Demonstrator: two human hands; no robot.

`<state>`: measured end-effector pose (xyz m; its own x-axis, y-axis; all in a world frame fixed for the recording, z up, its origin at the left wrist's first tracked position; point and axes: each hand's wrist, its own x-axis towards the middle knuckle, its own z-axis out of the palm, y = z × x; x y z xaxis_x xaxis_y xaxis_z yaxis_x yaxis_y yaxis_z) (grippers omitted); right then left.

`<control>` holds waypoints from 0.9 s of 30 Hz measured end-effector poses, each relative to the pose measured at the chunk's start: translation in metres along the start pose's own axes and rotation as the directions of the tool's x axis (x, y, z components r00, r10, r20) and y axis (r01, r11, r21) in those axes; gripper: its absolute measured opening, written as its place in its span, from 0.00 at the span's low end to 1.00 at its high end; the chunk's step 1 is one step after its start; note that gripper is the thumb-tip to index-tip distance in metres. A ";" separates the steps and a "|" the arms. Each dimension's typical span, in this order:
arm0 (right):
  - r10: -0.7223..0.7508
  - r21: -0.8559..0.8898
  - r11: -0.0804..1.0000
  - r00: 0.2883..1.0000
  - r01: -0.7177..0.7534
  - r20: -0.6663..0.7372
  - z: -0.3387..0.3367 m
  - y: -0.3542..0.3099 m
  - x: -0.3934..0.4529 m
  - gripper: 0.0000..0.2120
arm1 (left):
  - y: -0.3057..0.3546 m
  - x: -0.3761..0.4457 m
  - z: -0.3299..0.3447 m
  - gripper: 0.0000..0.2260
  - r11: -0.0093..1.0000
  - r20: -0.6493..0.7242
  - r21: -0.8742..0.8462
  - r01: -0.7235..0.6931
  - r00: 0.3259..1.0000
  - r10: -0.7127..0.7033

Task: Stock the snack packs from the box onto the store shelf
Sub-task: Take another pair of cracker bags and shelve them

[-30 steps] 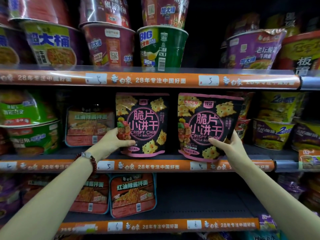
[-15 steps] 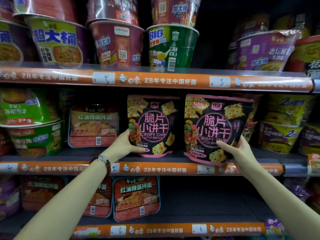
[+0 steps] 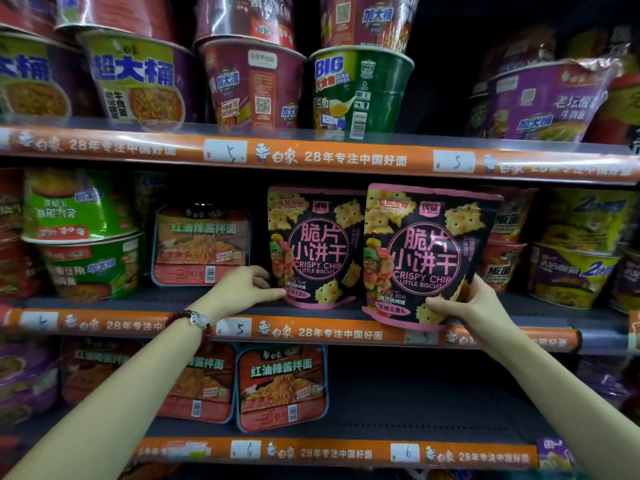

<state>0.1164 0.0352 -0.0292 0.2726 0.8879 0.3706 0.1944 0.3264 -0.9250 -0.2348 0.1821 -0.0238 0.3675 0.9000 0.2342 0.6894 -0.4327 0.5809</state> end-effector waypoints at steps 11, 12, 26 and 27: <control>-0.012 0.105 0.994 0.989 -0.004 0.149 0.099 -0.005 0.012 0.24 | -0.042 -0.047 -0.041 0.35 0.956 0.110 0.260 -0.137 0.988 0.112; -0.010 0.096 0.995 0.990 -0.003 0.138 0.105 -0.003 0.015 0.24 | -0.045 -0.048 -0.039 0.30 0.959 0.088 0.249 -0.136 0.989 0.118; 0.059 0.010 0.998 0.995 -0.060 0.081 0.124 0.004 0.040 0.25 | -0.063 -0.045 -0.023 0.18 0.982 -0.058 0.121 -0.145 0.987 0.153; 0.062 -0.001 0.998 0.993 -0.063 0.104 0.125 0.002 0.041 0.25 | -0.064 -0.045 -0.022 0.18 0.982 -0.061 0.122 -0.147 0.986 0.155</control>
<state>0.0098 0.1126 -0.0268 0.1843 0.9355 0.3014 0.1781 0.2698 -0.9463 -0.3092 0.1703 -0.0538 0.4317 0.8234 0.3683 0.6990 -0.5634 0.4404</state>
